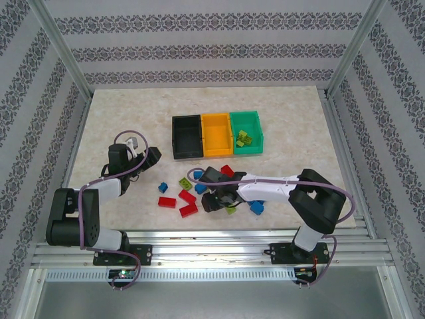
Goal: Sort the legos into containers by color
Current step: Pick up the lego from the bottom-center of the table.
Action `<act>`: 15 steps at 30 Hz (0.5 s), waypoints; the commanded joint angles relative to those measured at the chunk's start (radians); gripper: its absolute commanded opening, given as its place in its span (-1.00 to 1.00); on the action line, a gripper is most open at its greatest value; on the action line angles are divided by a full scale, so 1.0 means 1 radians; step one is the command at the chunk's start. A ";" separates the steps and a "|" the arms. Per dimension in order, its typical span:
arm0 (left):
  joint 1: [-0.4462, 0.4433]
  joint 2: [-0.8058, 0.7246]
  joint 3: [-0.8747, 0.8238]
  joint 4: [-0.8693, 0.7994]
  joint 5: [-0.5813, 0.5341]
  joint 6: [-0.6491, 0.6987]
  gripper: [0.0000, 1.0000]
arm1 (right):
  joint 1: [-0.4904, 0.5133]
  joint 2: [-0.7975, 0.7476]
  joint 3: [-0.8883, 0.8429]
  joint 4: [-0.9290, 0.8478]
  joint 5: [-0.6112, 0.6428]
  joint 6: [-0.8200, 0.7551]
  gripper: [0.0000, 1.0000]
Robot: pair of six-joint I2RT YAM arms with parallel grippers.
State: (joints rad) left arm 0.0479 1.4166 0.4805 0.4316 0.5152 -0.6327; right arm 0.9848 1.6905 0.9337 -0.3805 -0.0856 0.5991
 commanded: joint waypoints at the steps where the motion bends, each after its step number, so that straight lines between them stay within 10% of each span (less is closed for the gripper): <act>1: 0.010 0.004 -0.002 0.004 -0.008 0.027 0.54 | 0.009 0.009 0.022 -0.005 0.029 0.008 -0.28; 15: 0.010 0.004 -0.005 0.013 -0.003 0.020 0.54 | -0.125 -0.260 0.025 -0.046 0.137 -0.099 -0.42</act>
State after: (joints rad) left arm 0.0479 1.4166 0.4805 0.4320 0.5156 -0.6327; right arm 0.9279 1.5078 0.9344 -0.4149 -0.0135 0.5541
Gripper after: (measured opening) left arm 0.770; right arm 0.294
